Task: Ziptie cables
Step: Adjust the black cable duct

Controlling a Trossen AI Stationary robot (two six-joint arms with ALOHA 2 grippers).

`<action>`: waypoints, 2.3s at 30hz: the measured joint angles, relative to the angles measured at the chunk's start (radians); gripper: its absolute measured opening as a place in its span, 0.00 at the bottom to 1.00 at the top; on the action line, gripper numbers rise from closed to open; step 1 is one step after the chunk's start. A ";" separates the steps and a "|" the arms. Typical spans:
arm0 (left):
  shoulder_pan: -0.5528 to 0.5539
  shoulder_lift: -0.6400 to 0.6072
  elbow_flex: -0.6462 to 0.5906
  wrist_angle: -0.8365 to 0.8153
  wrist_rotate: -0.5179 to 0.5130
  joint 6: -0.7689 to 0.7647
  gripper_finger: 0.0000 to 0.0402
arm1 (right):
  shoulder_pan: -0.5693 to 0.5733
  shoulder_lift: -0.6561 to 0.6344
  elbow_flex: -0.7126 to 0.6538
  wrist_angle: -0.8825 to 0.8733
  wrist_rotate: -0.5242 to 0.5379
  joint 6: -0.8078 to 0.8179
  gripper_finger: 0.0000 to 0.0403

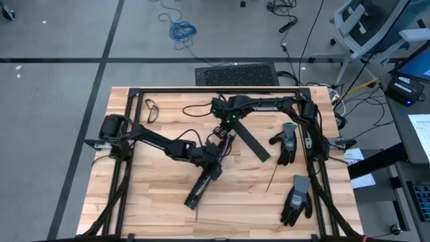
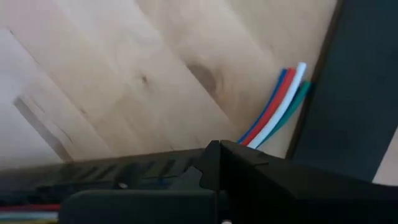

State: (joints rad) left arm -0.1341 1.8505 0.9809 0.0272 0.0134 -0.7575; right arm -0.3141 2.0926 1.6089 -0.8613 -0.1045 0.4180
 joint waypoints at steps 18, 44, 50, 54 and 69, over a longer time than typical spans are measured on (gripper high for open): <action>0.080 -0.119 -0.008 -0.396 -0.041 0.540 0.00 | 0.081 0.000 0.000 -0.242 0.003 0.001 0.00; -0.149 -0.364 -0.069 -0.586 -0.491 -0.043 0.00 | 0.010 -0.058 0.001 0.246 0.053 0.207 0.00; -0.258 -0.382 -0.138 -0.613 -0.508 -0.346 0.00 | 0.006 -0.031 0.000 0.330 0.050 0.225 0.00; -0.306 -0.382 -0.164 -0.610 -0.479 -0.517 0.00 | 0.006 -0.026 0.000 0.375 0.047 0.247 0.00; -0.297 -0.382 -0.205 -0.597 -0.119 -0.519 0.00 | 0.024 0.073 0.000 0.439 -0.034 0.315 0.00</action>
State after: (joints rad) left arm -0.4313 1.4681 0.7763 -0.5698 -0.1054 -1.2762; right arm -0.2901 2.1658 1.6085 -0.4224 -0.1387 0.7330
